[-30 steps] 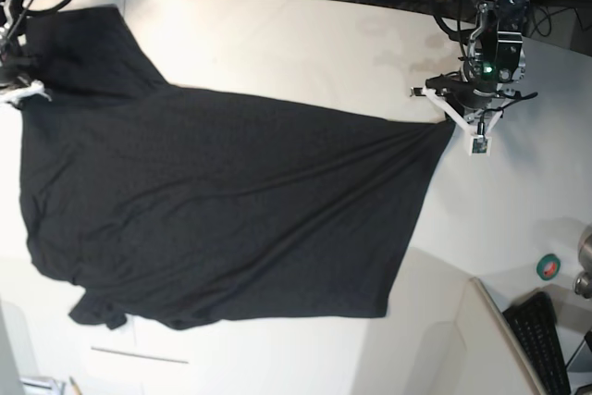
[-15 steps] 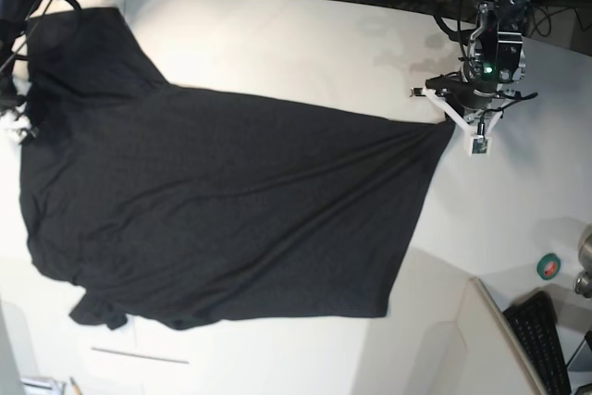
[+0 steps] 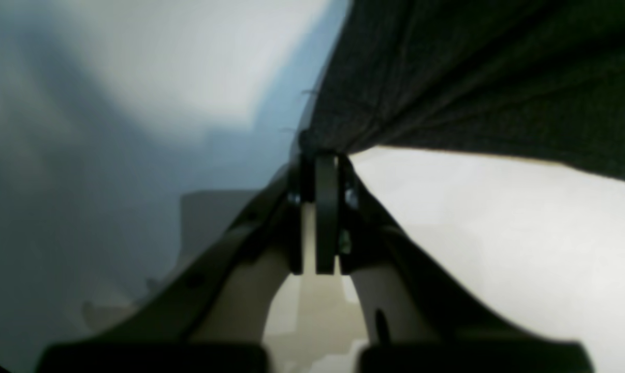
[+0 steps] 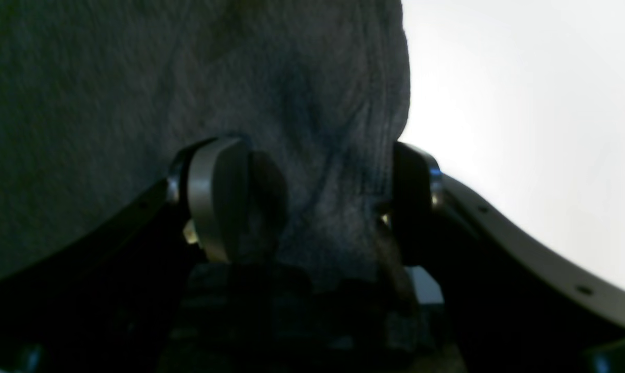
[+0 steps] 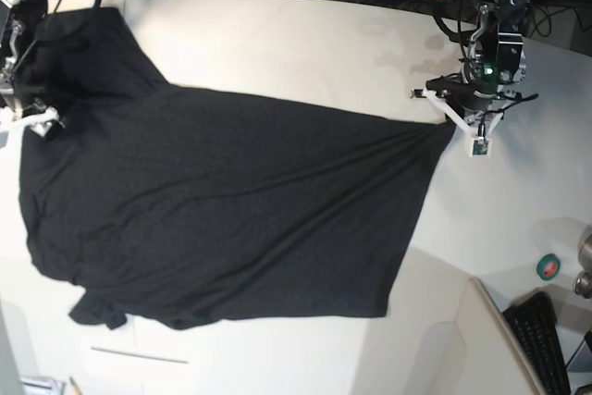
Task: Layout the t-shirt on the table in an organized manner, then fold the t-shirt properly
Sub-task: 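Lower the stretched shirt onto the table, keeping both grippers closed, then lift the shirt with both grippers and swing it flat onto the table, then drag the shirt edge with the left gripper toward the shirt's center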
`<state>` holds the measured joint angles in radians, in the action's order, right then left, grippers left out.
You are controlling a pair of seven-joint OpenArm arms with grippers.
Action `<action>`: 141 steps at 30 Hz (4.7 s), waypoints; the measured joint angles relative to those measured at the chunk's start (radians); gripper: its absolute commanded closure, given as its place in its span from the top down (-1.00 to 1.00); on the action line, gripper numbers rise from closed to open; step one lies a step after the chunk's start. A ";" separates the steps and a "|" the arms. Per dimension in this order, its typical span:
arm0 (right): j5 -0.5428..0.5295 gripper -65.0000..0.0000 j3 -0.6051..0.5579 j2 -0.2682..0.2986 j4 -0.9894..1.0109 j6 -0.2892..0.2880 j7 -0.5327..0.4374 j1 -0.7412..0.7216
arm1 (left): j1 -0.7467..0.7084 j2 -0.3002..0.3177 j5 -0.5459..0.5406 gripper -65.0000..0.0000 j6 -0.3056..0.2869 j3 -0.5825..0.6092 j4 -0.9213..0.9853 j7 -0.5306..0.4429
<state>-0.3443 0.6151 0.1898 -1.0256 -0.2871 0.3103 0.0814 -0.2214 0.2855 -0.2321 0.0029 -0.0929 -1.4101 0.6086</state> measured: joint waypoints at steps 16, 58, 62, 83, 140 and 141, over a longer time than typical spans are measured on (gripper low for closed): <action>-0.006 -1.00 0.034 0.015 0.077 0.006 -0.018 -0.037 | -0.003 0.000 0.000 -1.00 0.000 0.000 0.002 0.000; 0.007 -1.00 -0.412 0.417 0.187 0.000 0.182 -1.012 | 1.296 -0.067 -0.003 -1.00 -0.002 0.343 0.458 0.095; 0.008 -1.00 -0.456 0.460 0.130 0.003 0.179 -1.125 | 1.390 -0.063 0.000 -1.00 -0.002 0.333 0.409 0.096; -0.002 -1.00 0.002 0.127 -0.335 -0.009 0.372 -0.020 | 0.307 0.071 0.007 -1.00 0.001 0.167 -0.079 0.171; 0.006 -1.00 0.052 0.083 -0.458 0.002 0.325 0.214 | -0.121 0.031 -0.001 -1.00 0.000 -0.056 -0.307 0.105; 0.006 -1.00 0.052 0.082 -0.444 0.002 0.332 0.201 | -0.098 0.031 -0.003 -1.00 0.002 -0.057 -0.300 0.131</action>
<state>-0.3386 0.6674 0.2714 -1.4700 -0.2855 0.6418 0.2829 -0.3195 0.3161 -0.2348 0.0048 -0.1497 -1.7100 0.7399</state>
